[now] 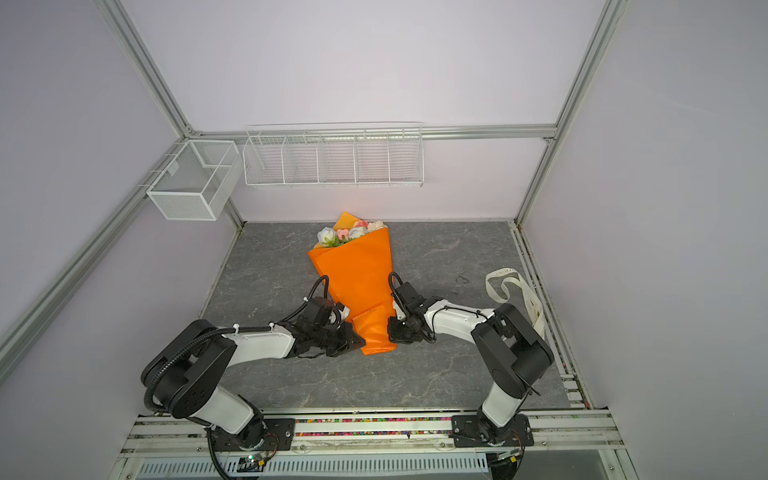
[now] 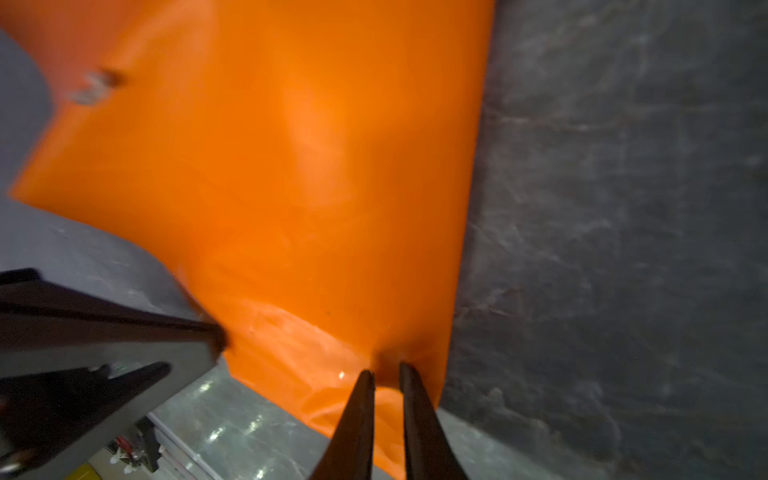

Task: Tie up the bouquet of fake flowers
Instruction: 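Squeeze the cone tip with both grippers and shift them up the cone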

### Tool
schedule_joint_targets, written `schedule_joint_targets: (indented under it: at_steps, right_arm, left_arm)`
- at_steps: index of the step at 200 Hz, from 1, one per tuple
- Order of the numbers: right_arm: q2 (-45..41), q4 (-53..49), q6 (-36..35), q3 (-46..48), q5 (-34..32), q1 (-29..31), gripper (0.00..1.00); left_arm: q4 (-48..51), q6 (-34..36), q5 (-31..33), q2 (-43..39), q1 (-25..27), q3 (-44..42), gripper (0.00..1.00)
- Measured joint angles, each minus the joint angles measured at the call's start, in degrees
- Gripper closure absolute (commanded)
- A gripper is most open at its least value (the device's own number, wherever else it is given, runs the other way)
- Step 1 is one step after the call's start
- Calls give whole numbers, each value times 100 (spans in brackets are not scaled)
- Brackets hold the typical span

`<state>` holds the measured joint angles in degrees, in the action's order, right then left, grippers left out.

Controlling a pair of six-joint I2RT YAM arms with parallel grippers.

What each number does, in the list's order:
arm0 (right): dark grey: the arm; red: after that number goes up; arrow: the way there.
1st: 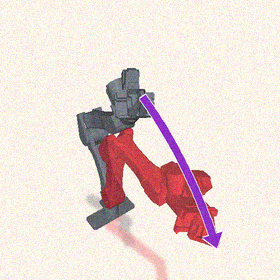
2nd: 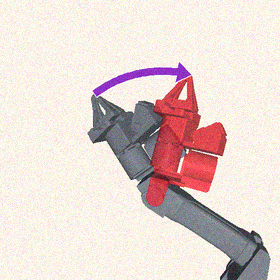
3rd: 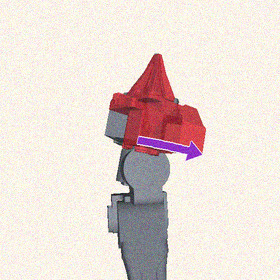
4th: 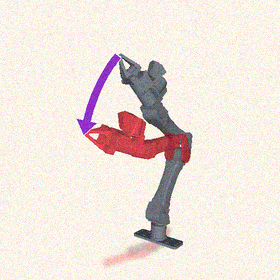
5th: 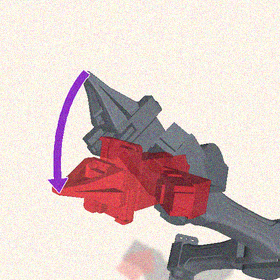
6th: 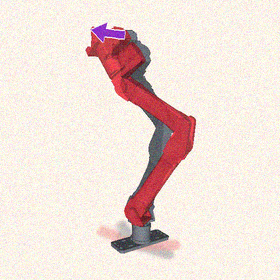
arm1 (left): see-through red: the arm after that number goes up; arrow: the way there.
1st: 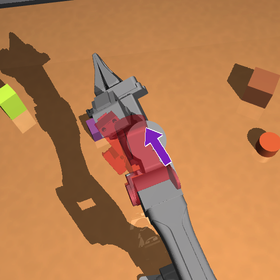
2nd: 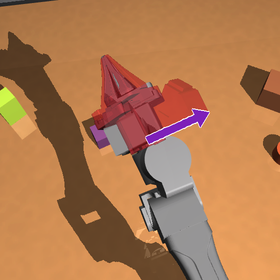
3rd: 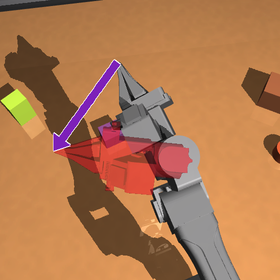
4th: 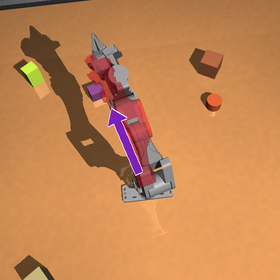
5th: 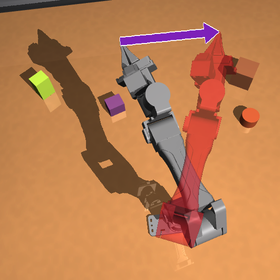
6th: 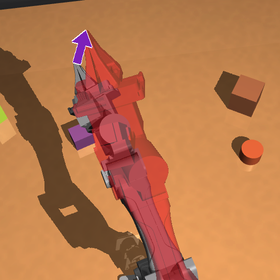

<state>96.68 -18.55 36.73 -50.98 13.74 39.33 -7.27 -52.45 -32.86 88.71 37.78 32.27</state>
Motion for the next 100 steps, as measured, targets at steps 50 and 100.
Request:
schedule_joint_targets:
  at_steps: [50, 100]
  right_arm:
    - [-177, -258, -39, -103, 2, 0, 79]
    - [-144, -243, -122, -1255, 92, -264, 77]
  left_arm:
    - [667, 131, 52, -1067, -55, 680, 86]
    - [638, 105, 133, -846, -667, 1368, 87]
